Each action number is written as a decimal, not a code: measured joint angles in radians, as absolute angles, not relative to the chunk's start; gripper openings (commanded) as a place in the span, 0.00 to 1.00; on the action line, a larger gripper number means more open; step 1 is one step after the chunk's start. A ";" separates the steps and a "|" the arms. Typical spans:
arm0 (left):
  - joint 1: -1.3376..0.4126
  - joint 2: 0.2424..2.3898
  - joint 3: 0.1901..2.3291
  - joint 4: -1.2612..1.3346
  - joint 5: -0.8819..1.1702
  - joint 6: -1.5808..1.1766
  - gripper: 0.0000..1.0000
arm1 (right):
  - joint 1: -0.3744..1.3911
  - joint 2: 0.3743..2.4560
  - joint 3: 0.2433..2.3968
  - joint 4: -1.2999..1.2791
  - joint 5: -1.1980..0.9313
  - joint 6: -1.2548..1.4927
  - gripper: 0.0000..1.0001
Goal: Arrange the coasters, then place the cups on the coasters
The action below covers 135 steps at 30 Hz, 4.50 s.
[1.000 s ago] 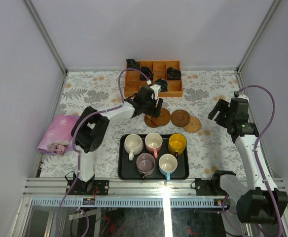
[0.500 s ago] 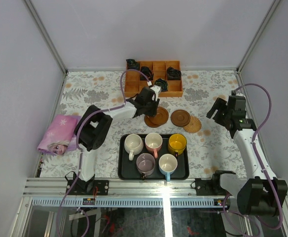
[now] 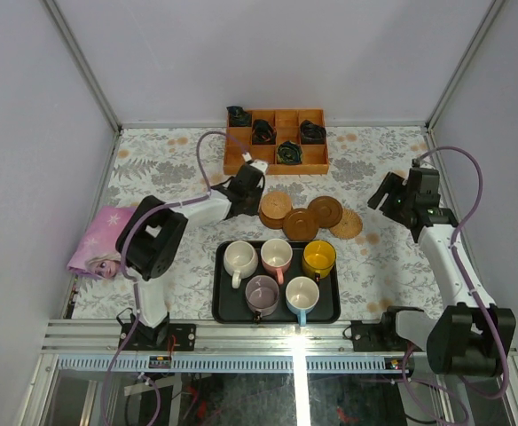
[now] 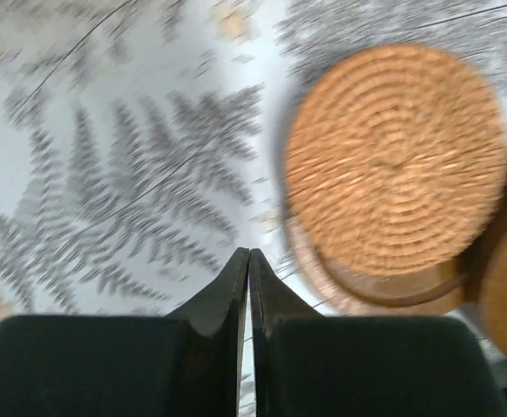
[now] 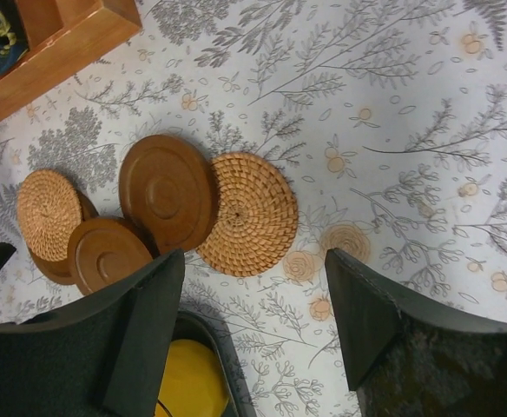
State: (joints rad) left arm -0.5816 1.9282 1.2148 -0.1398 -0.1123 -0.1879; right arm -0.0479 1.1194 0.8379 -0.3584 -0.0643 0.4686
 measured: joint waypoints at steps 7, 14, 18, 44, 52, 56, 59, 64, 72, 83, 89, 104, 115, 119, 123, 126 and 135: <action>-0.473 1.840 1.107 -0.178 -0.115 -0.241 0.15 | -0.023 1.226 0.904 -0.329 -0.129 0.451 0.71; -0.474 1.825 1.142 -0.173 -0.058 -0.252 0.17 | 0.171 1.339 1.010 -0.327 -0.097 0.399 0.39; -0.480 1.833 1.183 -0.129 0.018 -0.259 0.21 | 0.213 1.389 1.015 -0.329 -0.096 0.399 0.27; -0.520 2.026 1.291 -0.056 0.286 -0.329 0.22 | 0.396 1.592 1.100 -0.338 -0.154 0.395 0.12; -0.365 1.958 1.184 -0.020 0.254 -0.466 0.22 | 0.440 1.704 1.135 -0.360 -0.218 0.372 0.12; -0.287 1.923 1.146 -0.029 0.212 -0.487 0.22 | 0.456 1.763 1.161 -0.381 -0.243 0.357 0.12; -0.259 1.908 1.136 -0.044 0.191 -0.490 0.23 | 0.462 1.802 1.184 -0.385 -0.260 0.350 0.12; -0.254 1.906 1.136 -0.049 0.179 -0.489 0.23 | 0.463 1.897 1.236 -0.385 -0.284 0.347 0.11; -0.254 1.900 1.127 -0.049 0.180 -0.489 0.23 | 0.479 2.047 1.387 -0.403 -0.352 0.348 0.11; -0.259 1.894 1.108 -0.033 0.227 -0.489 0.21 | 0.513 2.227 1.657 -0.453 -0.385 0.340 0.11; -0.282 1.897 1.111 -0.033 0.231 -0.477 0.20 | 0.514 2.271 1.729 -0.463 -0.386 0.338 0.11; -0.286 1.868 1.135 -0.139 0.137 -0.447 0.28 | 0.516 2.218 1.668 -0.456 -0.323 0.319 0.23; -0.206 1.848 1.163 -0.263 -0.028 -0.414 0.35 | 0.516 2.188 1.651 -0.471 -0.285 0.304 0.31; -0.194 1.852 1.163 -0.284 -0.069 -0.409 0.36 | 0.516 2.162 1.628 -0.472 -0.273 0.302 0.32; -0.189 1.866 1.160 -0.290 -0.099 -0.405 0.36 | 0.516 2.136 1.608 -0.480 -0.264 0.301 0.32; -0.182 1.866 1.159 -0.292 -0.135 -0.403 0.35 | 0.516 2.118 1.588 -0.479 -0.250 0.301 0.32; -0.170 1.859 1.142 -0.320 -0.225 -0.395 0.35 | 0.516 2.067 1.534 -0.476 -0.224 0.302 0.25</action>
State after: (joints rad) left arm -0.1696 1.8587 1.1416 -0.3202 -0.2249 -0.3950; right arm 0.5159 2.0674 1.5337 -0.4763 -0.2245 0.3019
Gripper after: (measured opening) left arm 0.353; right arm 0.288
